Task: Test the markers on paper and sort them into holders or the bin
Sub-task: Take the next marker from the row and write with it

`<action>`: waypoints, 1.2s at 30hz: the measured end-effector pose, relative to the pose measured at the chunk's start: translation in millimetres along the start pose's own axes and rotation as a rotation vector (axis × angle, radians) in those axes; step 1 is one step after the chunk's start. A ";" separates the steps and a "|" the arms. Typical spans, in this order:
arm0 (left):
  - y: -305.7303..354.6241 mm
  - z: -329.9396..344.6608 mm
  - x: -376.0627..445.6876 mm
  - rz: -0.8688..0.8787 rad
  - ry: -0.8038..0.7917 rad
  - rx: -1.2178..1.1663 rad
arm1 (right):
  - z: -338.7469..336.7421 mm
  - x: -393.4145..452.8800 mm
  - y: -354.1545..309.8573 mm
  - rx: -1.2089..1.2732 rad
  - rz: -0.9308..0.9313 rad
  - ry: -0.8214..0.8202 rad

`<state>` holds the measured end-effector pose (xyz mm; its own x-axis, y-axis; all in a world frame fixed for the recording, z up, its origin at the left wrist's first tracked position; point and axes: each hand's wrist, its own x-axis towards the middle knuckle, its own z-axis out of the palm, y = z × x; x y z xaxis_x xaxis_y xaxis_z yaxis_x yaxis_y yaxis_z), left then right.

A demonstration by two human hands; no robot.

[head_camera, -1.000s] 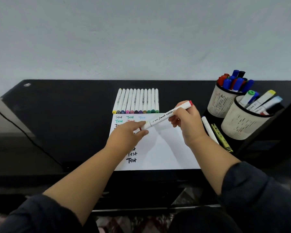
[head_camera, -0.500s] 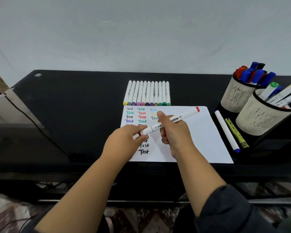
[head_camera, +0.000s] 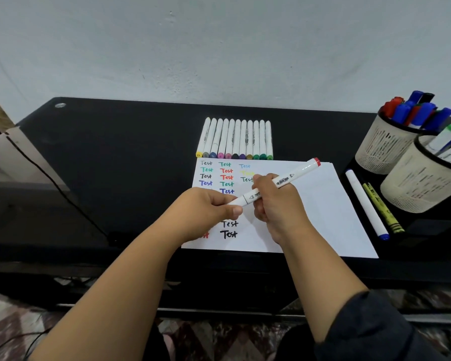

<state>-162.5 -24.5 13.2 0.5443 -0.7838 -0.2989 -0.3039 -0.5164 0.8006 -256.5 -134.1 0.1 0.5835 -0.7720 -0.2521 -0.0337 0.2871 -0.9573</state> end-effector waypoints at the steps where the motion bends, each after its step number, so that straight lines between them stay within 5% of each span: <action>1: -0.9 -1.1 0.1 -0.002 -0.008 -0.010 | -0.4 0.1 0.8 0.011 -0.007 -0.014; 14: -3.9 -9.8 -3.8 0.000 -0.050 -0.099 | -1.3 1.5 3.4 0.075 -0.122 -0.130; 22: -8.4 -12.7 -4.0 -0.031 0.210 0.043 | -16.7 23.6 -1.4 0.278 -0.040 0.177; 31: -12.6 -11.8 8.1 -0.017 0.285 0.011 | -21.0 39.8 -5.5 -0.047 -0.129 0.081; 36: -15.5 -11.9 18.0 -0.008 0.310 0.055 | -17.5 54.4 -1.3 -0.236 -0.216 0.167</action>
<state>-138.7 -26.5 1.6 0.7567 -0.6414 -0.1263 -0.3357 -0.5471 0.7668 -239.0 -186.4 -14.8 0.4578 -0.8881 -0.0411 -0.1215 -0.0167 -0.9924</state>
